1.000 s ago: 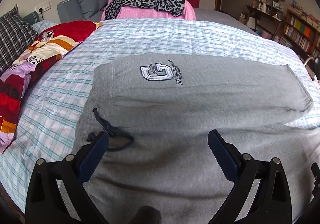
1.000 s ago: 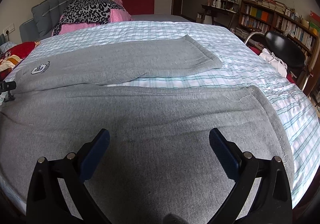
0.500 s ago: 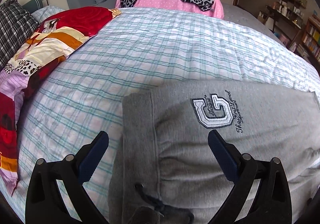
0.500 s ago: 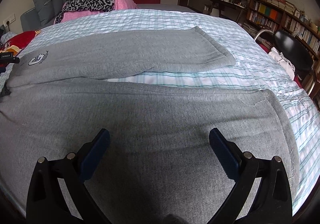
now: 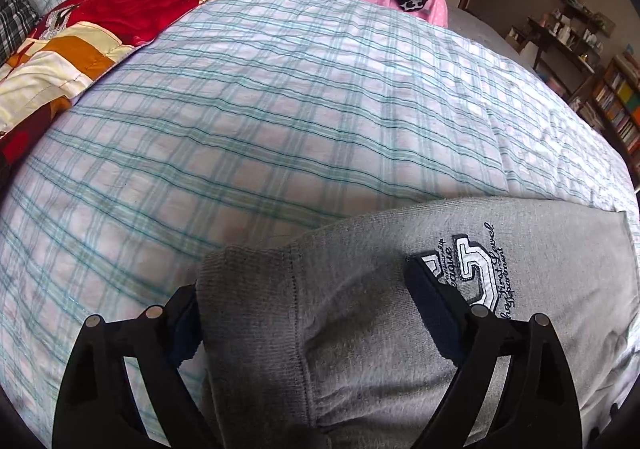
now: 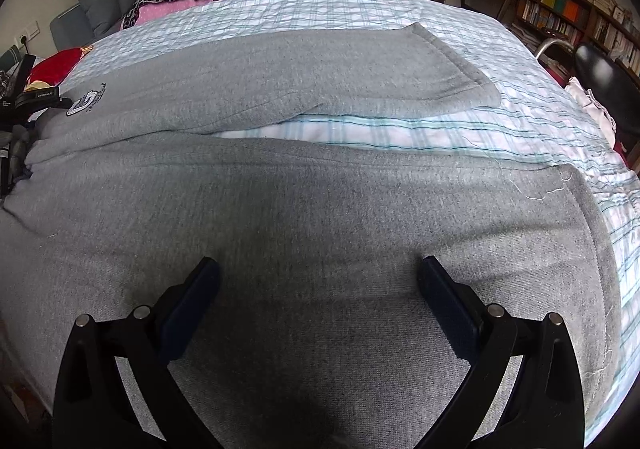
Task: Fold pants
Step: 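Lower the left gripper onto the logo end of the pants and grasp, then grasp the leg cuff with the right gripper while the left gripper holds the logo end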
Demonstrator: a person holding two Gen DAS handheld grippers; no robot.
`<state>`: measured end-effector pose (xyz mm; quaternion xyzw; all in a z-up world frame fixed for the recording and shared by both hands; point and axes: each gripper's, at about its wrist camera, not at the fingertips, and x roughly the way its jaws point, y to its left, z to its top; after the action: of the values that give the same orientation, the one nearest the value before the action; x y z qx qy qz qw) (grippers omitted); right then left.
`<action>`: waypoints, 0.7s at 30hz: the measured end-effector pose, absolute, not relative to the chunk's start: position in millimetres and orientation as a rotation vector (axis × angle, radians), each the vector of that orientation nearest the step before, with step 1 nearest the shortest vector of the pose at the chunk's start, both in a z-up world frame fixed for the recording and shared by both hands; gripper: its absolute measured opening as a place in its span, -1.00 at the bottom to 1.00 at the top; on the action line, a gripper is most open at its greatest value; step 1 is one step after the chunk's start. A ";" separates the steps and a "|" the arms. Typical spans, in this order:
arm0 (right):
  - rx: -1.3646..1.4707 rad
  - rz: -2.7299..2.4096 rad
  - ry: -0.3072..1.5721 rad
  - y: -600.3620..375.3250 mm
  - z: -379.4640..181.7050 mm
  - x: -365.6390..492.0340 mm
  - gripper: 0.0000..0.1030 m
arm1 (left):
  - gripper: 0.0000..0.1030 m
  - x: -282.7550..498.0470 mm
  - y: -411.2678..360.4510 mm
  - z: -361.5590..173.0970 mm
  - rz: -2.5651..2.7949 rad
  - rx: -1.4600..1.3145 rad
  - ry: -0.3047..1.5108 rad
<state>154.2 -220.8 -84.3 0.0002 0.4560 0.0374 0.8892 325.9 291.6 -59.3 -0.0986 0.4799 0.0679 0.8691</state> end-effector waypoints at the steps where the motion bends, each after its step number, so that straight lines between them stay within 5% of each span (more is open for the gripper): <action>1: 0.010 0.091 0.953 -222.9 -85.3 154.5 0.95 | 0.70 326.2 292.1 -59.9 0.139 -0.208 1.002; 8: -0.019 0.171 1.000 -225.4 -83.7 159.3 0.96 | -0.09 321.6 301.8 -56.7 0.128 -0.269 0.945; 11: -0.001 0.205 1.019 -230.1 -74.0 168.7 0.96 | -0.26 318.2 298.8 -54.7 0.101 -0.266 0.915; 21: 0.089 0.111 0.860 -293.3 -27.9 268.2 0.96 | -0.32 307.5 291.9 -40.1 0.067 -0.248 0.822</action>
<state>268.2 -293.3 -27.9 0.0431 0.4163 0.0536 0.9066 307.5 291.9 -40.1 -0.1202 0.3983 0.0326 0.9088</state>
